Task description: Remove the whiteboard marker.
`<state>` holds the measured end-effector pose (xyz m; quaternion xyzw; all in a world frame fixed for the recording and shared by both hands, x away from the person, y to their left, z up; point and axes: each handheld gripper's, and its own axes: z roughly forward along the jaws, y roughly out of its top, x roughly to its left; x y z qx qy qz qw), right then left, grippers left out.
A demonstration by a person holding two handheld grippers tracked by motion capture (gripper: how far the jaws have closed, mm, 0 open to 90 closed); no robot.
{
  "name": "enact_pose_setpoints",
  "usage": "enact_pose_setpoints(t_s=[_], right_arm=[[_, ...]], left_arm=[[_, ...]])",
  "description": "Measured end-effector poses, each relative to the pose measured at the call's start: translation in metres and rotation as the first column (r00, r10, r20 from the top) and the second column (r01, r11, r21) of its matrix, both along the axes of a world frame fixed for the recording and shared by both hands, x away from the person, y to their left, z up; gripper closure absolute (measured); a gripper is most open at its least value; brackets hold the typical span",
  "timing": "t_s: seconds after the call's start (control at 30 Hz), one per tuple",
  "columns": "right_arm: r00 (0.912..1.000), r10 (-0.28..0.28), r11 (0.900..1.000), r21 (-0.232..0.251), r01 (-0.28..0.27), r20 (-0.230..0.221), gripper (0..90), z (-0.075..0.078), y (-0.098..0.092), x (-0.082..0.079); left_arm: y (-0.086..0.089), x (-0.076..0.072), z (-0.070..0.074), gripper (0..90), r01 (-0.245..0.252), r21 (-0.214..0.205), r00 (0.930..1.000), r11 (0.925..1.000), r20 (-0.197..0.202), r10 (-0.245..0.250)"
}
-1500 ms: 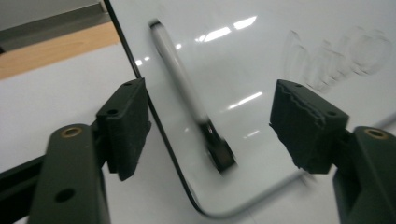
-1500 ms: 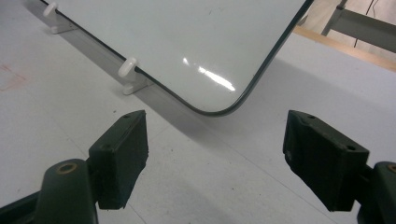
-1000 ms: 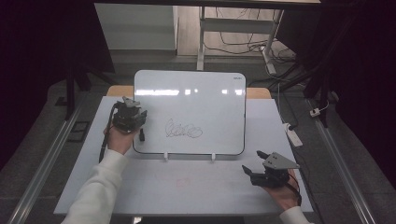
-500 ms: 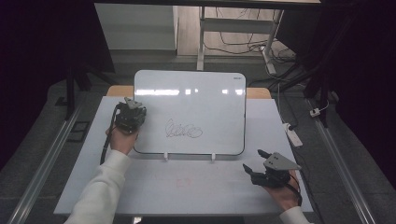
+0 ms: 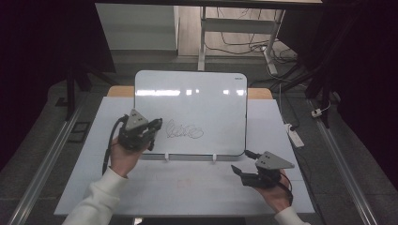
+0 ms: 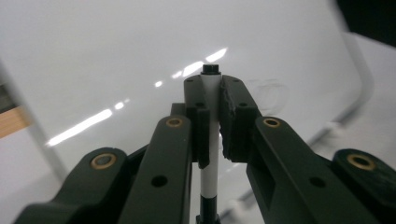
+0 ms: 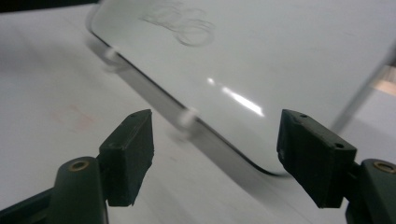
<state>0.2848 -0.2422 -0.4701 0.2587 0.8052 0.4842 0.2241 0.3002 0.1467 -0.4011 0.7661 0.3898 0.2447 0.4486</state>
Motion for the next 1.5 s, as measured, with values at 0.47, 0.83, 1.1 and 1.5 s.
enact_pose_setpoints(t_s=[0.47, 0.83, 1.1, 1.5], right_arm=[[0.9759, 0.103, 0.9932, 0.074, -0.091, -0.192, 41.2, -0.006, 0.091, -0.002], [0.9389, 0.066, 0.9892, 0.146, -0.017, -0.338, 69.8, -0.01, 0.1, 0.008], [0.9247, 0.025, 0.9913, 0.129, 0.026, -0.38, 76.2, -0.011, 0.1, 0.012], [0.9783, 0.014, 0.9886, 0.15, 0.017, -0.207, 77.7, 0.0, 0.08, 0.015]], left_arm=[[-0.09, -0.012, -0.024, 82.0, 0.198, -0.05, 0.9796, 0.9789, -0.022, -0.199], [-0.114, -0.017, -0.029, 82.0, 0.22, -0.063, 0.9753, 0.9734, -0.004, -0.221], [-0.117, -0.019, -0.03, 81.8, 0.202, -0.069, 0.9794, 0.977, 0.012, -0.202], [-0.027, -0.039, -0.03, 38.8, 0.167, -0.09, 0.9844, 0.9819, -0.043, -0.171]])
